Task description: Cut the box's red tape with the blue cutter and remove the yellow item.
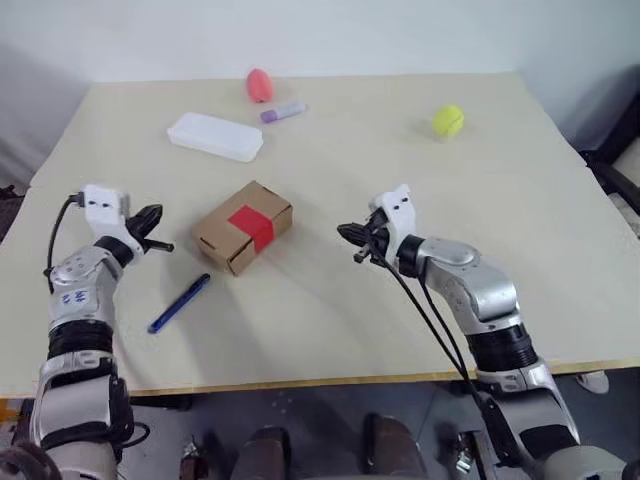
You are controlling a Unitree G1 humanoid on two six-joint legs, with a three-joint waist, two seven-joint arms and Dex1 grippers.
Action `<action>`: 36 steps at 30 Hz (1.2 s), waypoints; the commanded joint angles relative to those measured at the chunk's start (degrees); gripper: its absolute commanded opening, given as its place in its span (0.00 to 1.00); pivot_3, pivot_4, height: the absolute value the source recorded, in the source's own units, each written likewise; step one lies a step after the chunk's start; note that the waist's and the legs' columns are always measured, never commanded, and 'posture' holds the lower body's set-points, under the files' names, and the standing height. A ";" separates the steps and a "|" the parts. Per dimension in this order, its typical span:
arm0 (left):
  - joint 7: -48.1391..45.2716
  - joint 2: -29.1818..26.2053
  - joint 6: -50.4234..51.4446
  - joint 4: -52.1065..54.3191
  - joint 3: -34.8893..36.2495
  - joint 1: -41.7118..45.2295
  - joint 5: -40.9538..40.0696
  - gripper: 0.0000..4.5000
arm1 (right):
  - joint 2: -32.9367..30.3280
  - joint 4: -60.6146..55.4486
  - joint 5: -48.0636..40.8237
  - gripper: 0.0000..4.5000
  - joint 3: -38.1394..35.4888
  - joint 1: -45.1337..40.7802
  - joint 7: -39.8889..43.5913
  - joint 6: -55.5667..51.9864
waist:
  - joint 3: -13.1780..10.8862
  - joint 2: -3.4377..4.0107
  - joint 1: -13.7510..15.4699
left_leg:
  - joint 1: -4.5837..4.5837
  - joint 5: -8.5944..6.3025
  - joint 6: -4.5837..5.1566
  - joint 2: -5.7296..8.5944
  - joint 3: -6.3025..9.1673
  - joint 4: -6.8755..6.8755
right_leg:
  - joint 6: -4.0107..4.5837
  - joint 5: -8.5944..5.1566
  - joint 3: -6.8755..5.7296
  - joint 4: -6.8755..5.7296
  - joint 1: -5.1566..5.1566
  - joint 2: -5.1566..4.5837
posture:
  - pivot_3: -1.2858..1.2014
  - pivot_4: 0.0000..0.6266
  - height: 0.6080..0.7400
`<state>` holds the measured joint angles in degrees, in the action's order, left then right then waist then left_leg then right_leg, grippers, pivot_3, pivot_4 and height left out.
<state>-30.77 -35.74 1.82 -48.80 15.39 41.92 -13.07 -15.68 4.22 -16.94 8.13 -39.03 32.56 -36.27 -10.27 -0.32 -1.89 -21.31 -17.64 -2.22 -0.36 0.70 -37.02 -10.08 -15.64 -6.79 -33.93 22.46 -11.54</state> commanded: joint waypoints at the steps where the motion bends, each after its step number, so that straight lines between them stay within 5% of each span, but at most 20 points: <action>1: -3.25 0.36 -1.84 -4.13 -2.13 4.09 1.76 0.00 | 3.69 2.48 1.07 0.01 0.60 -3.18 -1.66 1.55 | 0.00 0.00 -0.09 | 0.00 0.00 0.00 0.00 0.00 0.00 | 0.00 0.00 0.01 -0.03 0.00 0.00 | 0.52 0.24 1.00; 11: -18.18 3.33 2.57 0.20 -8.54 7.87 1.84 0.00 | 8.84 8.42 3.92 0.01 0.80 -8.60 -2.34 2.63 | 0.00 -0.01 -0.15 | -0.02 0.00 0.00 0.00 0.00 0.00 | 0.00 0.00 0.01 -0.06 0.03 0.00 | 0.52 0.24 1.00; 19: -29.35 4.47 13.36 12.18 -14.14 7.41 0.65 0.00 | 5.84 3.79 3.32 0.01 1.79 -9.54 2.09 -2.39 | 0.00 -0.01 -0.11 | -0.05 0.00 0.00 -0.01 0.00 -0.02 | 0.00 0.00 0.02 -0.07 0.06 0.00 | 0.52 0.24 1.00; 36: -37.92 8.57 34.64 39.74 -23.81 -0.31 -3.64 0.00 | -0.55 2.52 4.50 0.01 4.42 -10.05 13.58 -1.67 | 0.00 -0.01 0.21 | -0.06 -0.01 0.01 -0.01 -0.02 -0.08 | 0.00 0.00 0.08 -0.09 0.06 0.00 | 0.52 0.24 1.00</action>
<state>-69.03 -28.63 36.61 -13.15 -8.08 40.63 -14.25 -17.55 9.15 -10.34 8.85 -48.60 42.10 -38.62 -10.27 -0.33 -1.68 -21.37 -17.65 -2.21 -0.37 0.68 -37.11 -10.09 -15.64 -6.71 -34.01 22.51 -11.54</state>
